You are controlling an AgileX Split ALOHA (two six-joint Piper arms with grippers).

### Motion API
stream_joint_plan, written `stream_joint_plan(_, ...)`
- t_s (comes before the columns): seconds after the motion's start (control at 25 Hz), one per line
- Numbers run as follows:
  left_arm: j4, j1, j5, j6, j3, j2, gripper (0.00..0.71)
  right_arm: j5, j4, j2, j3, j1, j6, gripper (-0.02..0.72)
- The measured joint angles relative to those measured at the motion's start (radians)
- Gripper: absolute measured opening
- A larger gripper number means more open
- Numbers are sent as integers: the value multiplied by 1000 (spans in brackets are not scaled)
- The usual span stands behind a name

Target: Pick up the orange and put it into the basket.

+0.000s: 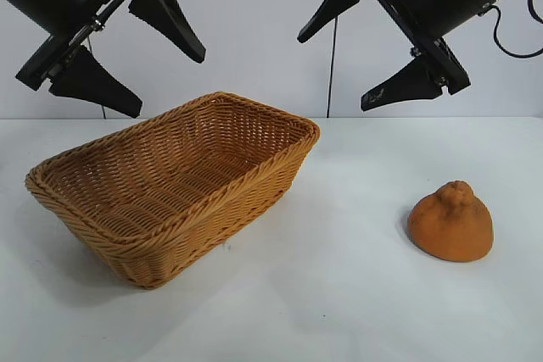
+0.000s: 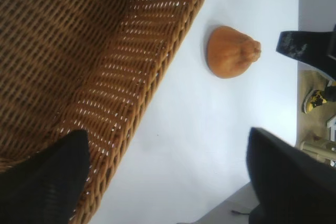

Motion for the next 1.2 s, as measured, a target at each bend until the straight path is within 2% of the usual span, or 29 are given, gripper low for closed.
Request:
stream_joint_plan(1.08,0,0,-8,0,0,0,583,0,0,0,0,0,2,652)
stream_joint_plan(1.2,-1,11,5,-8,0,-1,583,0,0,0,0,0,2,652)
